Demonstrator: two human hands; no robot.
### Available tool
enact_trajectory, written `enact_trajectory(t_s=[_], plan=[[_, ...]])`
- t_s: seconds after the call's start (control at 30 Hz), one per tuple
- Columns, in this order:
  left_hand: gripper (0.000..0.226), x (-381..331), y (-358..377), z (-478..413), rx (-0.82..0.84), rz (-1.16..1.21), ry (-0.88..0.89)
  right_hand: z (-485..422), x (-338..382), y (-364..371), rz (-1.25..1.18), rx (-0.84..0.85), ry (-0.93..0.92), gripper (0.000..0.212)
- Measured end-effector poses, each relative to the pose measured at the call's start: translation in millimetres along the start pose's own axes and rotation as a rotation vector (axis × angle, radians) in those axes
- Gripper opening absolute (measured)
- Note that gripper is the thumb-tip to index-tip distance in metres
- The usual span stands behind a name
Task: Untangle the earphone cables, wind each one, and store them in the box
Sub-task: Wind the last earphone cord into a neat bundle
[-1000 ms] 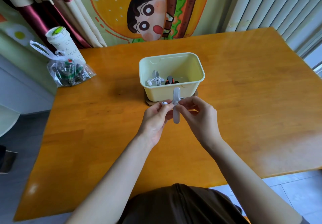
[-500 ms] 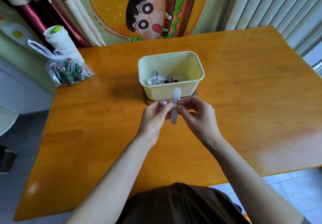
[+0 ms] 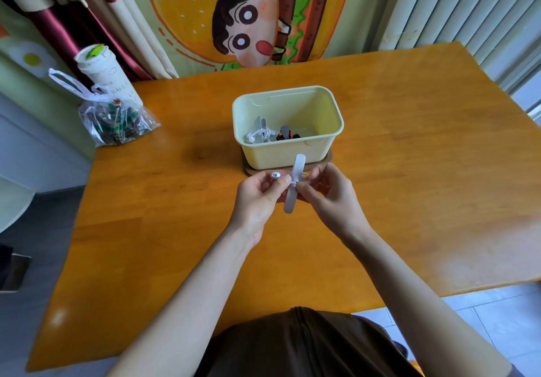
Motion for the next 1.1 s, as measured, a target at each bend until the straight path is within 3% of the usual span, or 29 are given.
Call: enact_trajectory(t_s=[0.5, 0.8, 1.1], plan=[[0.014, 6, -1, 1, 0.040, -0.004, -0.042, 1, 2, -3, -0.094, 0.084, 0.174, 0.014], [0.003, -4, -3, 1, 0.109, 0.037, -0.052, 1, 9, -2, -0.137, 0.115, 0.120, 0.013], [0.013, -7, -5, 1, 0.098, 0.148, -0.130, 2, 6, -1, -0.207, 0.127, 0.148, 0.009]])
Point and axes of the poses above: each hand's wrist, its own z-axis away from the middle knuckle, its own y-axis out of the palm, x = y × z, the point moved 2 cm from there along -z, towards the middle knuckle, and after that the axes turned 6 degrees about y, right-handed, at the moved point
